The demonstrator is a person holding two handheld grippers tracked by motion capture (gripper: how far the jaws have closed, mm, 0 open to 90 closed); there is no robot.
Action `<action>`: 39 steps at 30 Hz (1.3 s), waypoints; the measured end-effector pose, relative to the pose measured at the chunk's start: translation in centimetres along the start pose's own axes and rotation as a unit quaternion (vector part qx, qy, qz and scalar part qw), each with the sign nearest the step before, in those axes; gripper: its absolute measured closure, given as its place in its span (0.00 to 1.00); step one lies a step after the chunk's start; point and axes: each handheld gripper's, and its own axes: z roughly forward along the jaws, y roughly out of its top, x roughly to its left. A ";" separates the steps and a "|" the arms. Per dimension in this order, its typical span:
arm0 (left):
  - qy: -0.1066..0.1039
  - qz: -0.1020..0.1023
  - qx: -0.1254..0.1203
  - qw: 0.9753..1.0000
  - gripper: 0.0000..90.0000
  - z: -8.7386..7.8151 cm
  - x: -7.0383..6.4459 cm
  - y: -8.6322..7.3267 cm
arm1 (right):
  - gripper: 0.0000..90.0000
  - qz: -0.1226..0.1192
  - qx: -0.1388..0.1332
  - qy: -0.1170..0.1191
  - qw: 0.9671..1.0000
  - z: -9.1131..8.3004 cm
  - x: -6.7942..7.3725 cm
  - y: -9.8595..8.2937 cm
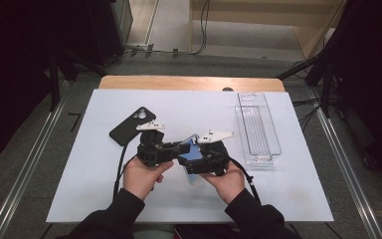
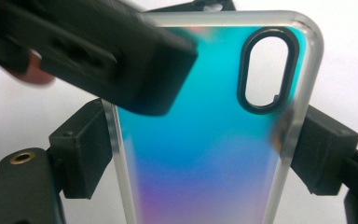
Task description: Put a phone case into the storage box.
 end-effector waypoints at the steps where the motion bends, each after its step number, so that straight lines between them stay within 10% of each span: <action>1: 0.004 0.006 0.001 1.000 0.73 -0.1 -0.1 0.1 | 0.17 0.000 0.002 -0.001 1.000 0.1 0.0 -0.1; 9: -0.011 0.003 0.015 1.000 0.49 -1.2 0.4 0.7 | 0.17 0.001 0.007 0.003 1.000 -0.1 -0.4 -0.3; 23: -0.053 0.059 0.034 0.996 0.34 -2.9 0.8 0.7 | 0.17 0.009 0.007 0.005 1.000 -0.8 -2.4 -0.3; 28: -0.006 0.128 0.025 0.991 0.34 -2.7 1.2 -0.2 | 0.17 0.002 0.005 0.014 1.000 -1.4 -2.9 -0.1; 39: -0.009 0.138 0.049 0.989 0.34 -2.0 2.7 -1.9 | 0.17 -0.015 0.008 0.031 0.999 -2.2 -4.3 0.2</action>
